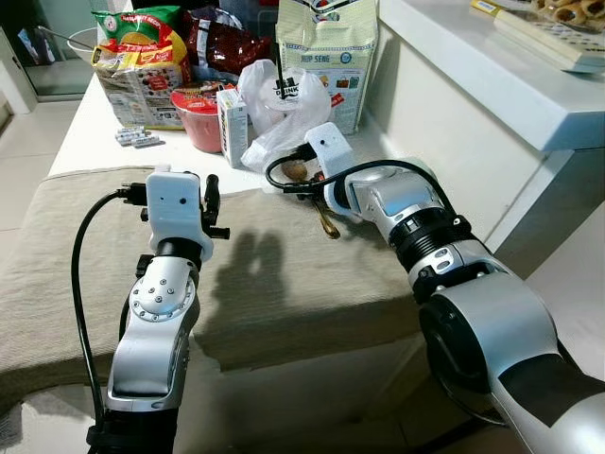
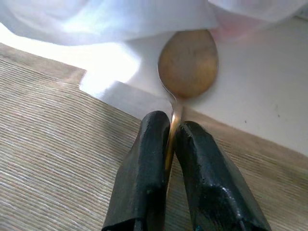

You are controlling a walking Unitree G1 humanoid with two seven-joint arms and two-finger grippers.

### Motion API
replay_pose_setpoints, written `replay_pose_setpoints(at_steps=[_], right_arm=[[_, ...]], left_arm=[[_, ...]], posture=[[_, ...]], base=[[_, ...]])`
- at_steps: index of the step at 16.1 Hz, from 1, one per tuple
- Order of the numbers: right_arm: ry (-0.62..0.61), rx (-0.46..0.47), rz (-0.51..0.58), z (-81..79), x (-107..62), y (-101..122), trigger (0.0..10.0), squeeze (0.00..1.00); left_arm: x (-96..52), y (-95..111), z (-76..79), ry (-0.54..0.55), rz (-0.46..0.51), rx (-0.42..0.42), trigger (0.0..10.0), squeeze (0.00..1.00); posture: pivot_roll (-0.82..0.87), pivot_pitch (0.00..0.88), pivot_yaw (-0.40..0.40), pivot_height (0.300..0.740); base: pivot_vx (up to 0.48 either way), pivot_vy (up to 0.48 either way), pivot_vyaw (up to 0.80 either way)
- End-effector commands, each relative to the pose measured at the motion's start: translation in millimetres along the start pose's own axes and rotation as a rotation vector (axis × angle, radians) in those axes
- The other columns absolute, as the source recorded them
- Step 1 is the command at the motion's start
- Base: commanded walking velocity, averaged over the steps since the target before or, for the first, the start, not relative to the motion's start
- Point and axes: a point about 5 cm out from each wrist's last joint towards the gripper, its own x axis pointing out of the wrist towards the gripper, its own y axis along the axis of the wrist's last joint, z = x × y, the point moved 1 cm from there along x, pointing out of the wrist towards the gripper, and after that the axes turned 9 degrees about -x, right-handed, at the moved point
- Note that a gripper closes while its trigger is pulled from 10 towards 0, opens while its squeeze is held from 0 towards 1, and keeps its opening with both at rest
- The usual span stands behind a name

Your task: Setting the table

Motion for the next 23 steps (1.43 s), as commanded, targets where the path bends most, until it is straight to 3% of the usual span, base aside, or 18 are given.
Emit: replay_pose_setpoints(at_steps=[1, 7, 12, 22, 23], right_arm=[[-0.005, -0.011, 0.011, 2.2, -1.2, -1, 10.0, 0.0], [-0.021, -0.028, -0.007, 6.9, -2.3, -6, 10.0, 0.0], [-0.081, -0.02, -0.002, 24.8, -7.5, -7, 10.0, 0.0], [-0.025, -0.021, -0.029, 20.4, -6.5, -9, 10.0, 0.0], [-0.013, -0.022, -0.033, 18.5, -6.0, -9, 10.0, 1.0]], left_arm=[[-0.3, -2, 1.5, -0.014, -0.013, 0.007, 10.0, 0.0], [-0.8, -2, 1.6, -0.015, -0.015, 0.009, 10.0, 0.0], [0.5, -2, 3.5, -0.023, -0.012, 0.013, 10.0, 0.0], [4.0, -2, 7.6, -0.03, -0.007, 0.003, 10.0, 0.0], [4.1, -2, 7.8, -0.029, -0.006, 0.002, 10.0, 0.0]], posture=[[-0.13, 0.016, -0.022, 0.74], [-0.12, 0.019, -0.02, 0.74], [-0.13, 0.015, -0.019, 0.74], [-0.14, 0.006, -0.027, 0.74], [-0.14, 0.005, -0.029, 0.74]], base=[[0.0, 0.0, 0.0], [0.0, 0.0, 0.0], [0.0, 0.0, 0.0], [0.0, 0.0, 0.0], [0.0, 0.0, 0.0]])
